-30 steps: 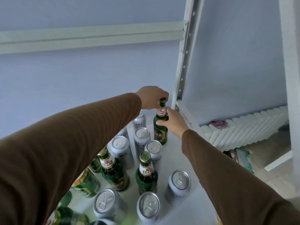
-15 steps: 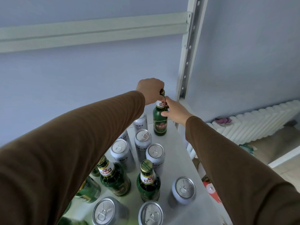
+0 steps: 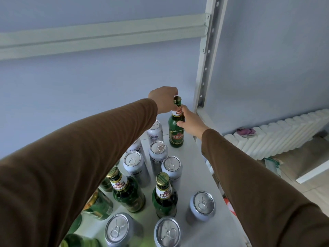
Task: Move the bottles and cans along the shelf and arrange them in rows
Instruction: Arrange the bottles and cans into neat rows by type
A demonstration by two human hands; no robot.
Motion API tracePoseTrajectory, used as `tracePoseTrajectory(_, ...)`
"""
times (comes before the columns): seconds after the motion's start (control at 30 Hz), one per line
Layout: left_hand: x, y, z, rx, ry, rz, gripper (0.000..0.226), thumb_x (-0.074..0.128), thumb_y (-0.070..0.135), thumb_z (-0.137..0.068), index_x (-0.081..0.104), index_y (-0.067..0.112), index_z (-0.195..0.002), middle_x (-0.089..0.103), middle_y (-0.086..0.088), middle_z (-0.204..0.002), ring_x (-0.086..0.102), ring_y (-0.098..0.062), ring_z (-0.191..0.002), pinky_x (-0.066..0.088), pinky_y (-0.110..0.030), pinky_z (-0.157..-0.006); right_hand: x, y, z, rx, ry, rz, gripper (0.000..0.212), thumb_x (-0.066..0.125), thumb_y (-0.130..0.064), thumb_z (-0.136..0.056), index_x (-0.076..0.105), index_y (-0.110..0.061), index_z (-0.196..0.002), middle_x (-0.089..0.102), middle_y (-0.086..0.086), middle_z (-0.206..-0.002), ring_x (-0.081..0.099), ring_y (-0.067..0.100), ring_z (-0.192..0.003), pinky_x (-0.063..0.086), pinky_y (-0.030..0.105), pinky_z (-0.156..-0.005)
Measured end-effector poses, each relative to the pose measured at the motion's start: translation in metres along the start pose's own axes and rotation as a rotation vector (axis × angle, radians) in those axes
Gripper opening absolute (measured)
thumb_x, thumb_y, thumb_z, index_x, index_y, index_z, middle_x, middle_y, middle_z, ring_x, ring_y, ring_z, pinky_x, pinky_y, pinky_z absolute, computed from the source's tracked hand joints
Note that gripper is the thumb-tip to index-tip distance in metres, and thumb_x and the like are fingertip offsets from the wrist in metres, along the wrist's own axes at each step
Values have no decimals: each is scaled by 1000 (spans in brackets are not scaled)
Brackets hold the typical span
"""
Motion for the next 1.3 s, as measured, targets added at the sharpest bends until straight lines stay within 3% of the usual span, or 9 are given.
tracePoseTrajectory(0.17,1,-8,19,15,-35,24,70,73,41,-87,41,22,-146,63,2,-126,57,-23,-118,45,-39,-93,-4,-3,15,52,49,-24,78,64,-22,-98,15,-23,-159,47,7,-155,53,31,-134,46,42,-108)
tracePoseTrajectory(0.3,-12,-15,45,40,-32,21,68,73,42,-87,42,23,-145,64,2,-125,56,-19,-109,44,-36,-91,-15,-10,39,66,88,8,76,64,-25,-97,20,-22,-159,41,7,-159,47,32,-139,41,45,-113)
tracePoseTrajectory(0.37,-23,-19,63,53,-21,28,65,74,43,-87,45,24,-143,63,3,-126,53,-16,-101,44,-34,-89,-23,-20,55,35,119,10,70,64,-24,-96,28,-21,-155,45,8,-155,47,32,-137,40,42,-109)
tracePoseTrajectory(0.6,-64,-22,145,100,27,30,58,74,44,-86,52,27,-137,62,5,-129,58,-18,-115,49,-40,-96,-40,-60,122,-96,196,-27,57,62,-29,-97,41,-24,-150,51,5,-148,49,28,-132,40,40,-107)
tracePoseTrajectory(0.73,-80,-24,197,98,41,52,55,72,46,-88,53,30,-137,60,9,-131,57,-13,-118,46,-31,-92,-42,-83,168,-195,212,-25,51,60,-28,-98,45,-22,-147,55,6,-142,52,28,-126,40,43,-105)
tracePoseTrajectory(0.83,-86,-30,238,63,48,85,53,72,47,-87,53,34,-136,60,14,-129,56,-8,-118,45,-29,-93,-37,-95,200,-255,178,-53,49,60,-24,-100,46,-23,-147,55,2,-140,53,23,-123,39,32,-94)
tracePoseTrajectory(1.03,-65,-51,298,-69,-8,191,64,78,41,-84,49,34,-141,57,14,-133,54,-6,-120,46,-34,-103,-11,-83,239,-298,43,2,49,55,-21,-102,44,-31,-148,52,-3,-148,49,19,-130,36,26,-96)
tracePoseTrajectory(1.17,-38,-71,316,-178,-47,212,86,83,46,-77,34,40,-147,54,12,-141,54,-8,-124,46,-36,-105,12,-67,245,-282,-65,-76,60,67,-25,-94,42,-32,-148,53,-5,-147,49,17,-135,40,36,-109)
tracePoseTrajectory(1.3,-17,-82,316,-254,-97,299,94,86,38,-76,29,37,-150,54,7,-140,54,-13,-124,46,-41,-107,27,-71,246,-277,-94,-225,61,79,-31,-83,51,-36,-137,63,-12,-131,56,10,-126,46,36,-102)
Point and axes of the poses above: each hand's wrist, its own z-axis away from the middle knuckle, its own x-axis out of the palm, y = z × x, the point moved 10 cm from there along -z, towards the middle knuckle
